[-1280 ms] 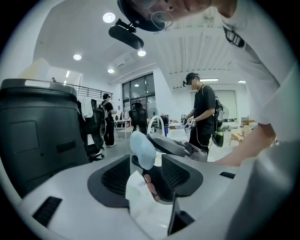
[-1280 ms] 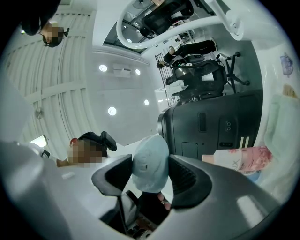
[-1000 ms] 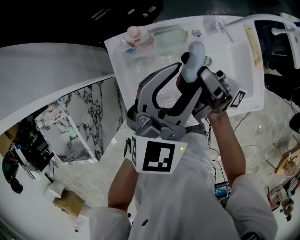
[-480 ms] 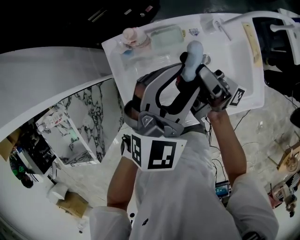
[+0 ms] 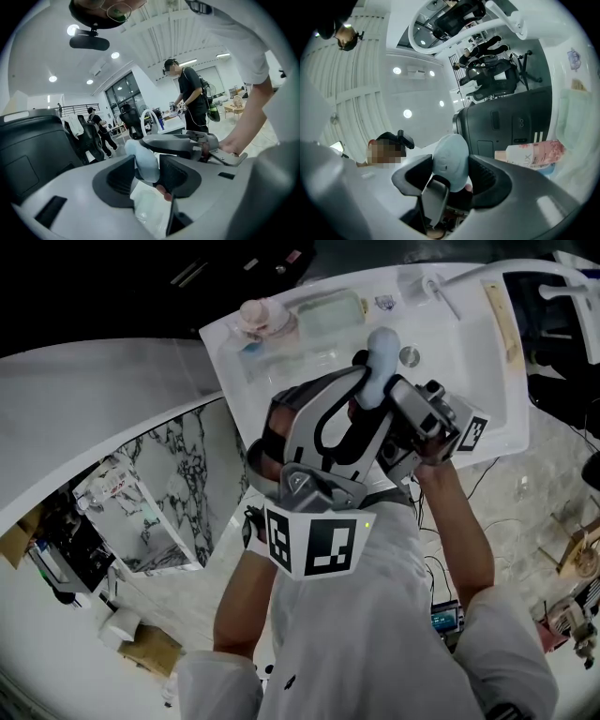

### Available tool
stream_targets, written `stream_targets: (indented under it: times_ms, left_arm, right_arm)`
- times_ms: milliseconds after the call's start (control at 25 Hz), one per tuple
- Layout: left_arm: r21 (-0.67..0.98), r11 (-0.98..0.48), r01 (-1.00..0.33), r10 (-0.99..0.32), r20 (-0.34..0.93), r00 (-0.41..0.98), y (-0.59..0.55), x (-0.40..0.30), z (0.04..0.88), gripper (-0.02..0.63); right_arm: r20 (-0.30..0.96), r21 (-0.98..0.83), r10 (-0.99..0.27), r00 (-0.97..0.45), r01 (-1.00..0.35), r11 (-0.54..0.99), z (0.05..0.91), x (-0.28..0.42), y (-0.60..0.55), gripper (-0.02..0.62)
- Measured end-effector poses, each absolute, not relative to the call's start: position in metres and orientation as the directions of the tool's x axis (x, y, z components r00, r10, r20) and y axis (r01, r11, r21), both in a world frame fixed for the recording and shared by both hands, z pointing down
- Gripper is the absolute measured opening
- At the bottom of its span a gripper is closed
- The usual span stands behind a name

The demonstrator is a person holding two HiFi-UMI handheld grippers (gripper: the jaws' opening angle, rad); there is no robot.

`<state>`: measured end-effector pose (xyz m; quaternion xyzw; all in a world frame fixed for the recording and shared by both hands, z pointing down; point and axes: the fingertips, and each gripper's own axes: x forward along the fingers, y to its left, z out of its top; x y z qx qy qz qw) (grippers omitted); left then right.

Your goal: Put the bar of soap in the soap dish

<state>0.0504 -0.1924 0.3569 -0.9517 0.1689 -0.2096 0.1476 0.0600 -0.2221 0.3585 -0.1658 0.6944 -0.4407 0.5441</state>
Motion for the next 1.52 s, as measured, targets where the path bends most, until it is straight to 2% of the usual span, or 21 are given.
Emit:
stream_targets:
  times_ms: [320, 400, 600, 800, 1160, 1240, 1400, 1520]
  left_arm:
    - [-0.187, -0.931, -0.314, -0.360, 0.328, 0.873, -0.188, 0.046, 0.358, 0.129]
    - [-0.127, -0.942, -0.311, -0.336, 0.323, 0.885, -0.187, 0.045, 0.359, 0.127]
    - [0.067, -0.945, -0.320, -0.286, 0.306, 0.908, -0.191, 0.042, 0.365, 0.124]
    - [0.372, -0.854, -0.365, -0.292, 0.238, 0.926, -0.205, 0.038, 0.373, 0.124]
    - [0.595, -0.726, -0.344, -0.316, 0.155, 0.936, -0.225, 0.034, 0.395, 0.124]
    - [0.634, -0.694, -0.341, -0.325, 0.146, 0.934, -0.228, 0.033, 0.401, 0.124]
    - [0.686, -0.640, -0.346, -0.349, 0.142, 0.926, -0.237, 0.030, 0.415, 0.124]
    - [0.707, -0.614, -0.350, -0.361, 0.143, 0.922, -0.244, 0.029, 0.425, 0.124]
  right_arm:
    - [-0.586, -0.810, -0.718, -0.376, 0.248, 0.531, 0.361, 0.059, -0.215, 0.258]
    - [-0.566, -0.824, -0.735, -0.373, 0.228, 0.518, 0.363, 0.062, -0.213, 0.301]
    - [-0.501, -0.864, -0.788, -0.358, 0.156, 0.478, 0.374, 0.079, -0.211, 0.328]
    - [-0.418, -0.904, -0.840, -0.346, 0.071, 0.421, 0.387, 0.090, -0.207, 0.345]
    - [-0.329, -0.924, -0.879, -0.345, -0.073, 0.374, 0.391, 0.100, -0.196, 0.341]
    - [-0.297, -0.923, -0.884, -0.361, -0.127, 0.362, 0.392, 0.099, -0.195, 0.291]
    - [-0.223, -0.906, -0.892, -0.394, -0.255, 0.339, 0.393, 0.096, -0.194, 0.102]
    - [-0.175, -0.893, -0.899, -0.402, -0.320, 0.317, 0.397, 0.096, -0.197, 0.027]
